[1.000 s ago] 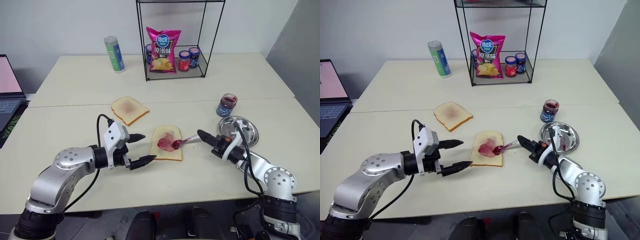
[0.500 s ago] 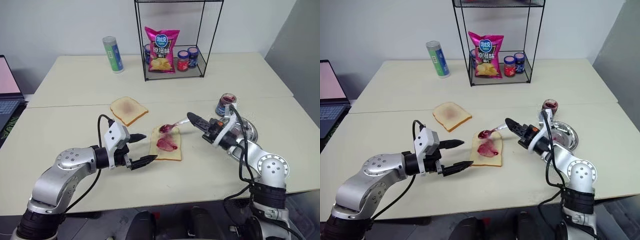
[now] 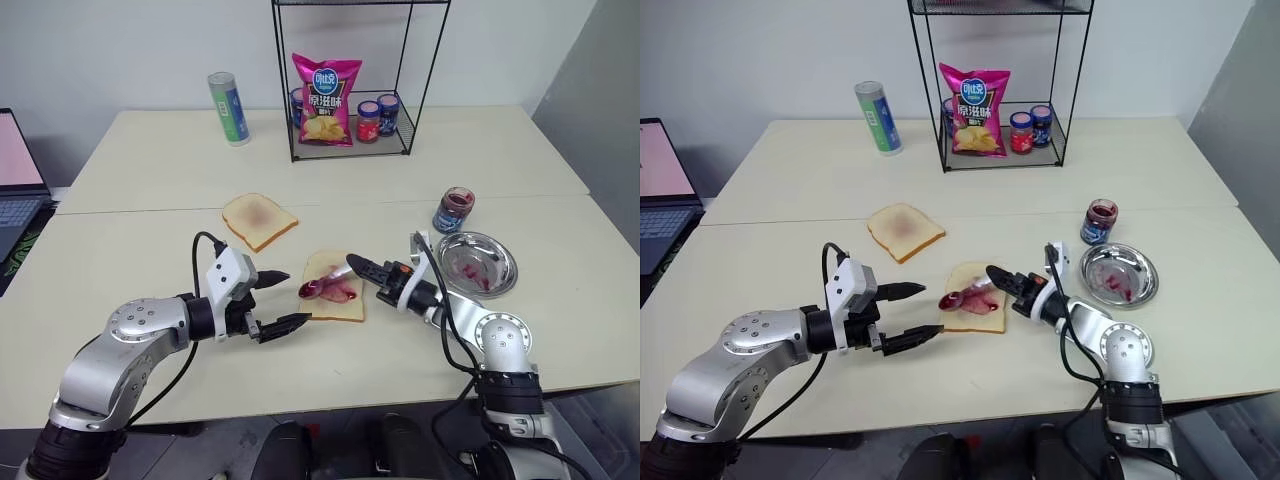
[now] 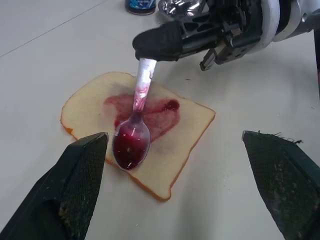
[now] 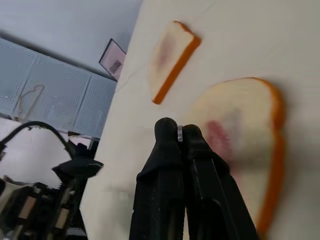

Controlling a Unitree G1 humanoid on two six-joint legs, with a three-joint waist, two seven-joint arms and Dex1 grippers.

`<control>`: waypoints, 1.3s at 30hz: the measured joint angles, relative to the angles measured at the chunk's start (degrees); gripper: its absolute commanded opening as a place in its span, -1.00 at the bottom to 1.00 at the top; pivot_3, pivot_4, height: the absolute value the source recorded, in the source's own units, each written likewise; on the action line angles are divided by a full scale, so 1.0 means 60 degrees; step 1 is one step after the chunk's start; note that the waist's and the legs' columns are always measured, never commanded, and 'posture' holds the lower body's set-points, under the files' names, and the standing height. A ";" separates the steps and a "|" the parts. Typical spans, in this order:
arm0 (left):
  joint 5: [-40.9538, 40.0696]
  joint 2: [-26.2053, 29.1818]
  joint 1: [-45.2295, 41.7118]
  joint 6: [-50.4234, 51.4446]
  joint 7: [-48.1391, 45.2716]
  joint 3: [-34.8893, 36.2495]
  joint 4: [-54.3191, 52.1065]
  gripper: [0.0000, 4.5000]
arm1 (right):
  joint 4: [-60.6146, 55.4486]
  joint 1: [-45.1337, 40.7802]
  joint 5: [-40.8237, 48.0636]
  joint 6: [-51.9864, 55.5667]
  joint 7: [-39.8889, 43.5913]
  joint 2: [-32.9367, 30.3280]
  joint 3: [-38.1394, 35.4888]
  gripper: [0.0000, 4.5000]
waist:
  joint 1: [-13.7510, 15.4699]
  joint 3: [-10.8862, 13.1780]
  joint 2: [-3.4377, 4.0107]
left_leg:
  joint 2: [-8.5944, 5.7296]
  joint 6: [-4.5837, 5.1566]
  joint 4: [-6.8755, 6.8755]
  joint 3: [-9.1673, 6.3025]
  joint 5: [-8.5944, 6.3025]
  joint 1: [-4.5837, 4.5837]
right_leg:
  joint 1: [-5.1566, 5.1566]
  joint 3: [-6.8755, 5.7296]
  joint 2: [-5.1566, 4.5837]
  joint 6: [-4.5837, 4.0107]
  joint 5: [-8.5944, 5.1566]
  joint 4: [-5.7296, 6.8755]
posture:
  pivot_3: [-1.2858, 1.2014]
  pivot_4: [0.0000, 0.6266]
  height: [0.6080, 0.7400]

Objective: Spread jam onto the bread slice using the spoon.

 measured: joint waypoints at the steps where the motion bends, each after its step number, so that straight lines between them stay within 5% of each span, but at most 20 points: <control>1: 0.0000 0.0000 0.0000 0.0000 0.0007 0.0000 -0.0001 1.00 | -0.0023 0.0074 0.0007 0.0006 0.0073 -0.0067 -0.0028 -0.99 | -0.0001 0.0000 0.0000 | 0.0001 0.0000 0.0000 0.0000 0.0000 0.0001 | 0.0000 0.0000 0.0000 0.0000 0.0000 0.0000 | 0.03 -0.52 1.00; 11: 0.0004 -0.0012 -0.0196 -0.0007 -0.0060 -0.0041 0.0086 1.00 | -0.1631 0.1168 0.1234 0.0810 -0.0237 -0.1218 -0.0953 -0.99 | 0.0116 0.0001 -0.0003 | 0.0002 0.0000 0.0002 -0.0002 0.0000 0.0001 | 0.0002 -0.0001 0.0000 0.0035 -0.0020 -0.0002 | 0.03 -0.52 1.00; 23: 0.0015 -0.0135 -0.3264 0.0066 -0.1108 -0.1249 0.0860 1.00 | -0.3152 0.0319 0.3941 -0.0677 -0.3169 -0.2047 -0.2652 -0.99 | 0.0255 0.0005 -0.0013 | -0.0011 0.0006 0.0000 0.0002 -0.0003 -0.0016 | 0.0011 0.0002 0.0037 0.0046 -0.0015 -0.0056 | 0.03 -0.52 1.00; 32: 0.1599 -0.2229 -0.5750 -0.1403 -0.1700 -0.3646 0.2661 1.00 | -0.3111 0.2844 0.3213 -0.1737 -0.3345 -0.3612 -0.4336 -0.99 | 0.0439 -0.0002 -0.0008 | -0.0034 0.0041 0.0013 0.0006 -0.0023 -0.0066 | 0.0003 0.0004 0.0029 0.0021 0.0015 -0.0107 | 0.03 -0.52 1.00; 39: 0.2419 -0.3834 -0.6098 -0.2508 -0.1738 -0.4439 0.4152 1.00 | -0.1511 0.3110 0.2561 -0.1843 -0.2168 -0.4521 -0.4661 -0.99 | 0.0263 -0.0001 -0.0008 | -0.0012 0.0043 0.0015 0.0003 -0.0023 -0.0038 | 0.0009 0.0013 0.0061 0.0056 -0.0001 -0.0081 | 0.03 -0.52 1.00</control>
